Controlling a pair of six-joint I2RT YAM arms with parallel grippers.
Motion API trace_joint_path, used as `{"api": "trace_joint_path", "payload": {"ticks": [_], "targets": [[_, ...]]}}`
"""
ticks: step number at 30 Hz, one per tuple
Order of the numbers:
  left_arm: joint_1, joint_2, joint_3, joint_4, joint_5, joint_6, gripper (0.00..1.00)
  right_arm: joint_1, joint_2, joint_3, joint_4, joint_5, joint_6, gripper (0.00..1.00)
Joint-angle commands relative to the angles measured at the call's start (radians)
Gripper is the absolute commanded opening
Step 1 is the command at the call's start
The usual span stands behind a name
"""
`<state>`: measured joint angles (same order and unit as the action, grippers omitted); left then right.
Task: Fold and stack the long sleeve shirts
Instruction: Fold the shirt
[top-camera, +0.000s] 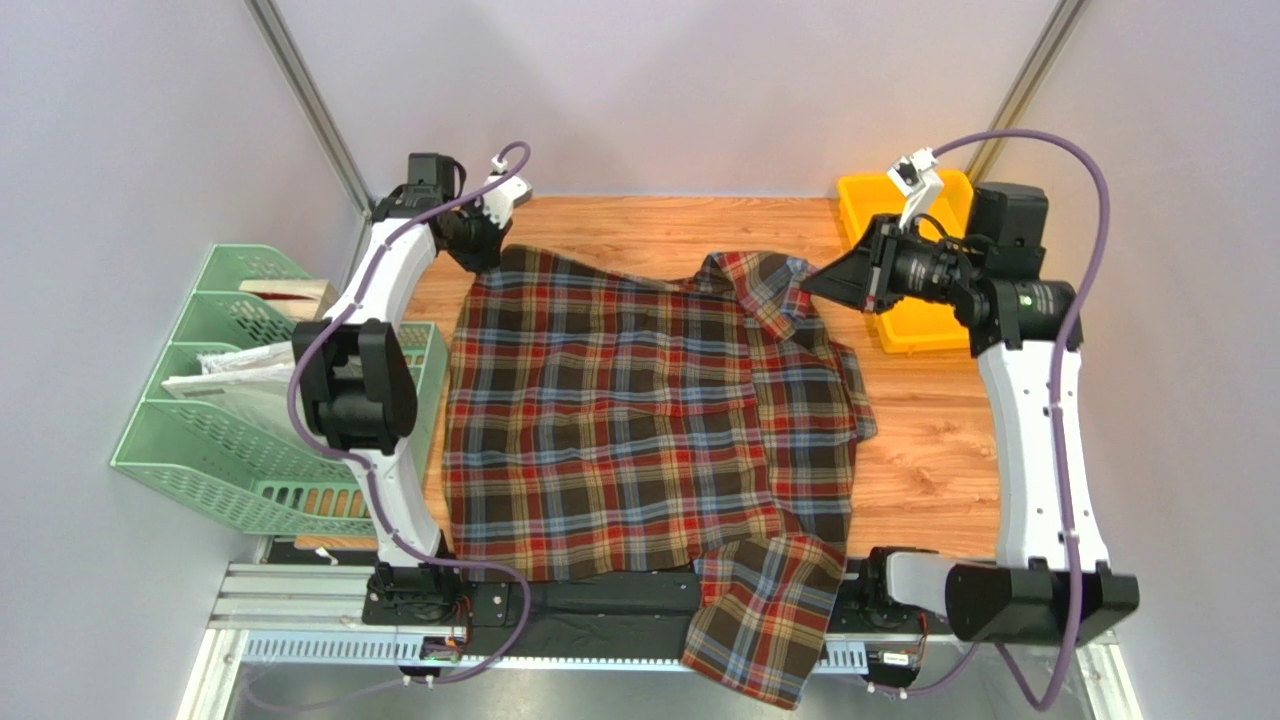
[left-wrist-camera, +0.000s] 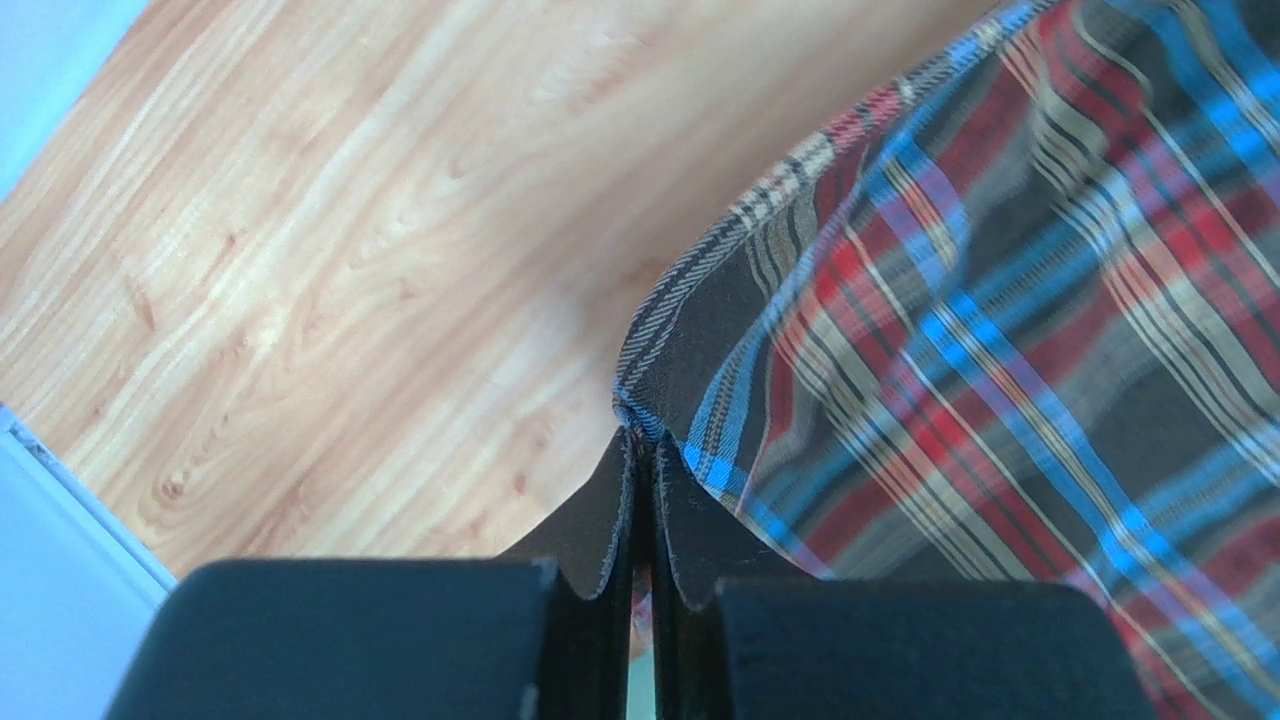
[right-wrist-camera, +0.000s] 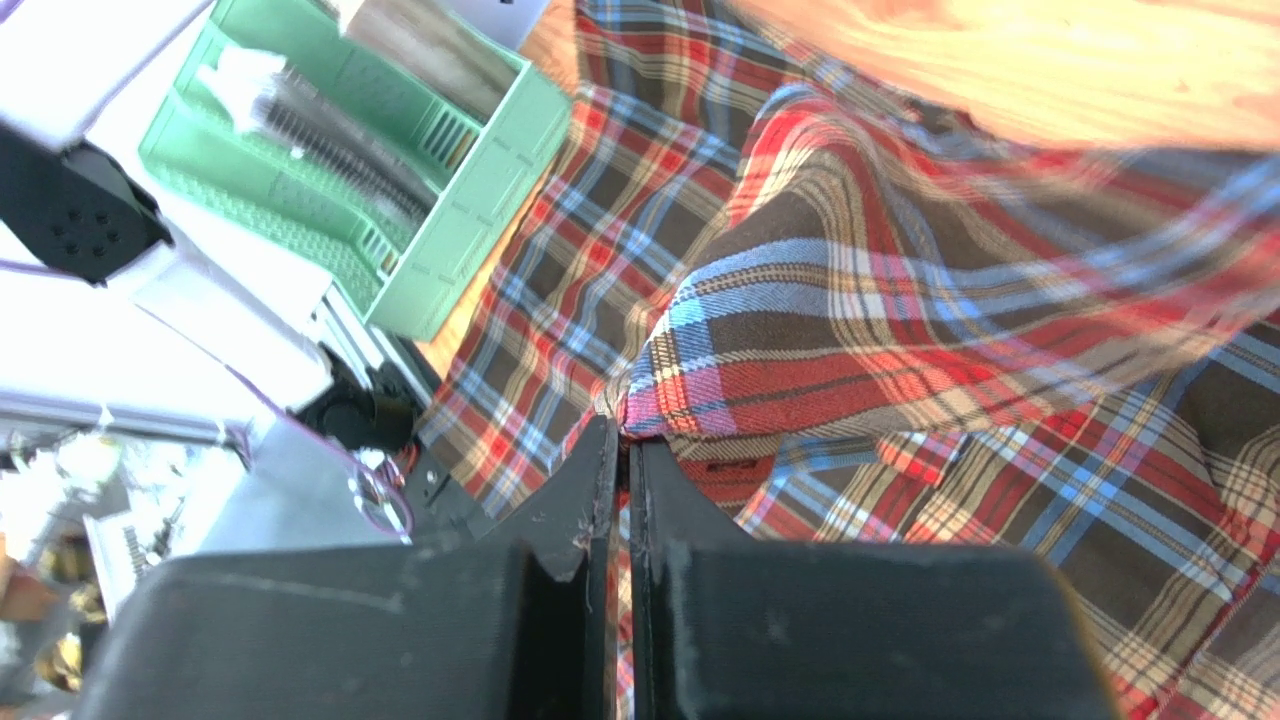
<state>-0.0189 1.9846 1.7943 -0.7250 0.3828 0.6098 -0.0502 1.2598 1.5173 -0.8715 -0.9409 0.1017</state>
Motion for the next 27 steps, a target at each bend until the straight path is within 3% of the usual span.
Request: {"api": "trace_joint_path", "payload": {"ticks": [1, 8, 17, 24, 27], "targets": [[0.013, -0.159, -0.127, 0.096, 0.099, 0.122, 0.03, 0.001, -0.102, -0.014, -0.106, -0.033, -0.074, 0.00], [0.037, -0.312, -0.314, 0.117, 0.128, 0.223, 0.03, 0.000, -0.282, -0.066, -0.191, -0.018, -0.092, 0.00], [0.043, -0.466, -0.475, 0.108, 0.183, 0.306, 0.04, -0.002, -0.451, -0.013, -0.264, 0.086, -0.066, 0.00], [0.042, -0.535, -0.634, 0.111, 0.176, 0.407, 0.06, -0.002, -0.441, -0.009, -0.334, 0.175, -0.169, 0.00], [0.042, -0.524, -0.682, 0.124, 0.148, 0.427, 0.12, -0.002, -0.428, -0.052, -0.351, 0.145, -0.209, 0.00]]}}
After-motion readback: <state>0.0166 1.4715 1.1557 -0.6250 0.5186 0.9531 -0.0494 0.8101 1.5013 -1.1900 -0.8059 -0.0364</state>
